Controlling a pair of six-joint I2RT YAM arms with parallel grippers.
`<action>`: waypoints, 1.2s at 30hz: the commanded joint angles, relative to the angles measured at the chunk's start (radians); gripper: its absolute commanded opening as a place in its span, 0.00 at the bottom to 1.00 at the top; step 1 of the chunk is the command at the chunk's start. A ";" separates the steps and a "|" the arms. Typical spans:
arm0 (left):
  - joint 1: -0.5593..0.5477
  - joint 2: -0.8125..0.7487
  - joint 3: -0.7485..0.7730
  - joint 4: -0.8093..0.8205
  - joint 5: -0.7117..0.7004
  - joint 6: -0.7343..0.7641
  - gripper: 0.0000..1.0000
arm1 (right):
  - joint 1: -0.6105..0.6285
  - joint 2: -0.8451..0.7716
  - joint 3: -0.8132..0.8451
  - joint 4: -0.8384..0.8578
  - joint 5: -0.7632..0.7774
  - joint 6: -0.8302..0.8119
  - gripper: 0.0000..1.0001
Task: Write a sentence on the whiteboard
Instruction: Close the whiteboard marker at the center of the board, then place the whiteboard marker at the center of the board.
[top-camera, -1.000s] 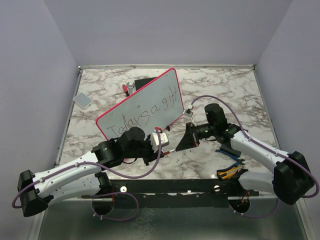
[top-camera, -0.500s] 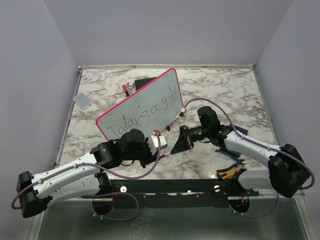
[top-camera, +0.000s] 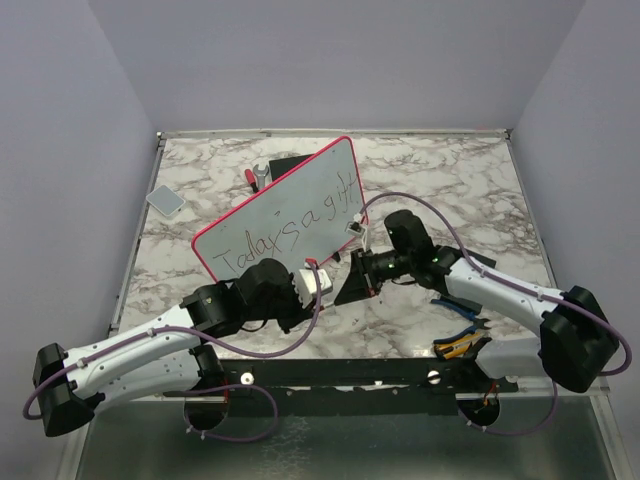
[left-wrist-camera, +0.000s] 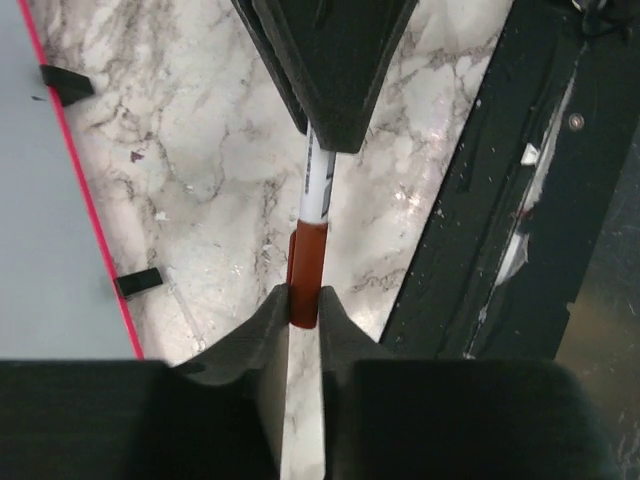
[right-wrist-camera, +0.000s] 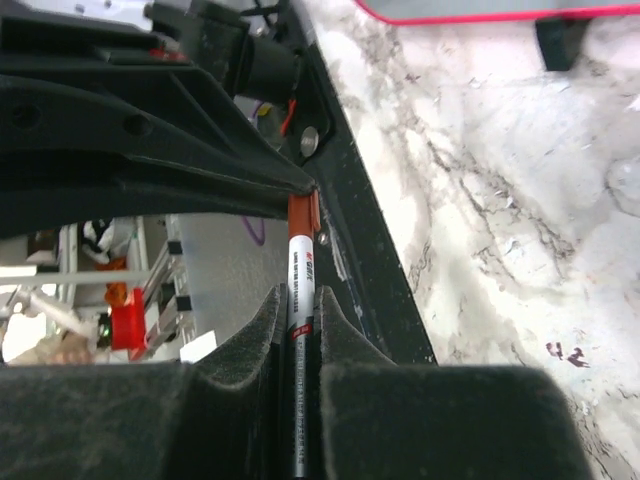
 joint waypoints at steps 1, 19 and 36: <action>0.013 -0.003 0.037 0.302 -0.103 -0.003 0.30 | 0.046 -0.001 0.090 -0.233 0.241 -0.067 0.01; 0.052 0.010 0.048 0.289 -0.196 -0.043 0.89 | -0.041 0.087 0.049 -0.283 0.454 -0.071 0.07; 0.089 0.065 0.082 0.294 -0.237 -0.104 0.93 | -0.088 0.160 0.049 -0.294 0.625 -0.056 0.59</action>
